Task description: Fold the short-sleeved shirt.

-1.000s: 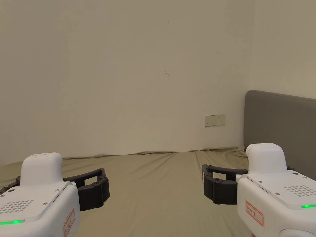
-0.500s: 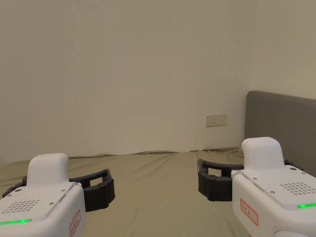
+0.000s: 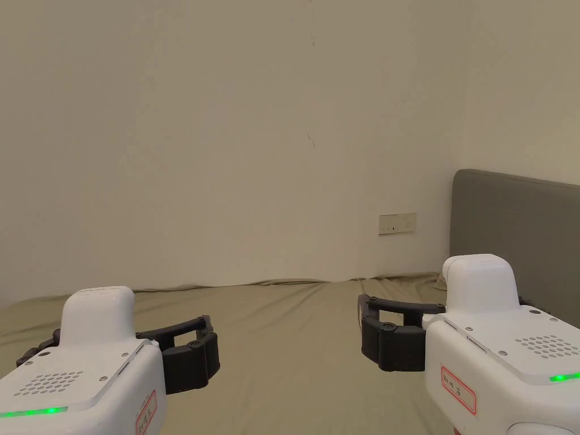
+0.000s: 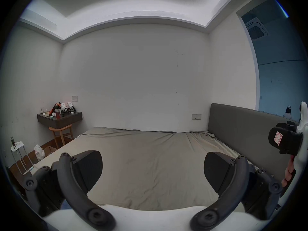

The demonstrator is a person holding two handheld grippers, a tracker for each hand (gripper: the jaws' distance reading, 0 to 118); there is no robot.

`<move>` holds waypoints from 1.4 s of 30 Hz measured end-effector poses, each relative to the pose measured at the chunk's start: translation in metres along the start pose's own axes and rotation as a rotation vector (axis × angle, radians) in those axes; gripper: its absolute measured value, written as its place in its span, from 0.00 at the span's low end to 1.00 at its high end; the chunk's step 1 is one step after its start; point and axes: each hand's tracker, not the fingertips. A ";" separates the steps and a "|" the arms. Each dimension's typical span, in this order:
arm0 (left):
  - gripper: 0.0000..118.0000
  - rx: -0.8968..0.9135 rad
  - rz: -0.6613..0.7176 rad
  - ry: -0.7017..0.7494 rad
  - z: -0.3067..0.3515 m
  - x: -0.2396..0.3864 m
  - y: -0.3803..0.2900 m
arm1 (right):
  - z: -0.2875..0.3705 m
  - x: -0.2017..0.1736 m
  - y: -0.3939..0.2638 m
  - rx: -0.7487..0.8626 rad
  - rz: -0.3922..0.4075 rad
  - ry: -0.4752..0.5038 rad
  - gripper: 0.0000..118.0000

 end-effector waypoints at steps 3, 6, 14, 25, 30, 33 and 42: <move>1.00 -0.002 -0.011 -0.007 -0.001 0.002 0.002 | 0.005 -0.002 0.002 0.020 -0.008 -0.011 1.00; 1.00 -0.001 -0.023 -0.012 -0.001 0.004 0.004 | 0.006 -0.004 0.005 0.008 -0.006 -0.017 1.00; 1.00 0.010 -0.017 -0.011 0.004 0.003 0.008 | 0.003 -0.004 0.004 -0.004 -0.018 0.000 1.00; 1.00 0.012 -0.018 0.007 0.007 -0.005 0.011 | 0.002 0.005 0.002 -0.022 -0.060 -0.019 1.00; 1.00 0.002 -0.021 -0.005 0.007 -0.006 0.012 | 0.003 0.005 0.003 -0.017 -0.058 -0.025 1.00; 1.00 0.009 -0.020 0.002 0.007 -0.007 0.013 | 0.003 0.006 0.005 -0.015 -0.060 -0.018 1.00; 1.00 0.004 -0.008 -0.008 0.008 -0.009 0.012 | -0.001 0.002 0.000 -0.033 -0.040 -0.013 1.00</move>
